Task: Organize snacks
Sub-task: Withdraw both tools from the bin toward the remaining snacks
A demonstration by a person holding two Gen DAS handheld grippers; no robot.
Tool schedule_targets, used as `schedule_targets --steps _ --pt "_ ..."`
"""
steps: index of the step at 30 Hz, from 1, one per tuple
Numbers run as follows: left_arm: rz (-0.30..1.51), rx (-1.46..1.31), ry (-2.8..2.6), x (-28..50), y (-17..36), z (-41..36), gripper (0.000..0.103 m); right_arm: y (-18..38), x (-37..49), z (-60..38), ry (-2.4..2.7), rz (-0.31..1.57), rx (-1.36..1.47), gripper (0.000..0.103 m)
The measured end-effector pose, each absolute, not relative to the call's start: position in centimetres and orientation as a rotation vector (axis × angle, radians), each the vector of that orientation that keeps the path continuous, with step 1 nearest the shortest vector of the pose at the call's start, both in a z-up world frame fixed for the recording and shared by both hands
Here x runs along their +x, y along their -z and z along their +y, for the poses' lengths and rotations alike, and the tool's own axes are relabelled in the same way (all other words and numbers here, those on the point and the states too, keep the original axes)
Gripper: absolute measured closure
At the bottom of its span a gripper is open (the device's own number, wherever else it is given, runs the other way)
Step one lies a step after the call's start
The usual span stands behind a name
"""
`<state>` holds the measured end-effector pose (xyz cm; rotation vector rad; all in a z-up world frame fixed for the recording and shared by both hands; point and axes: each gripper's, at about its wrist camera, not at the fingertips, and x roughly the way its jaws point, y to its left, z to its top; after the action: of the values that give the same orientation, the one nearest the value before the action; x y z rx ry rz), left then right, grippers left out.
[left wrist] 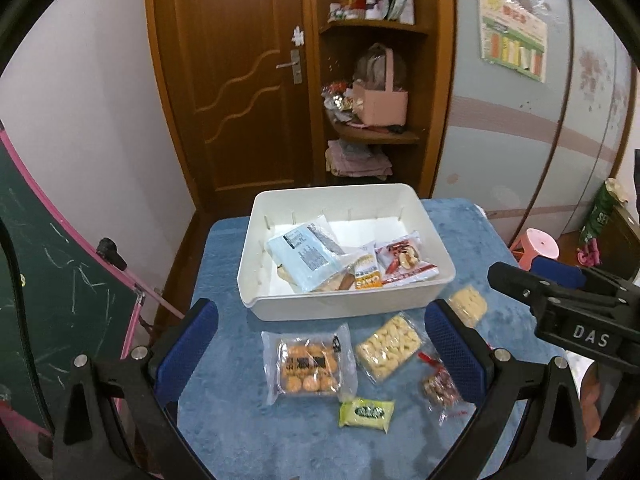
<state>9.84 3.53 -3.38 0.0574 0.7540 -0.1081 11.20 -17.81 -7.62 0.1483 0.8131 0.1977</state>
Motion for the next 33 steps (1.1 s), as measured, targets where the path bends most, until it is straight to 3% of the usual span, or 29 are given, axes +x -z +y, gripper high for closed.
schedule_targets --steps 9,14,33 --pt "0.739 0.034 0.130 5.3 4.2 2.1 0.000 6.9 6.1 -19.1 -0.147 0.740 0.017 0.028" --pt "0.787 0.034 0.050 5.0 6.7 2.0 0.000 8.0 4.9 -21.8 -0.124 0.750 0.097 0.028" --pt "1.143 -0.011 0.136 8.0 20.4 0.7 0.000 20.0 6.8 -28.1 -0.091 1.024 0.204 0.028"
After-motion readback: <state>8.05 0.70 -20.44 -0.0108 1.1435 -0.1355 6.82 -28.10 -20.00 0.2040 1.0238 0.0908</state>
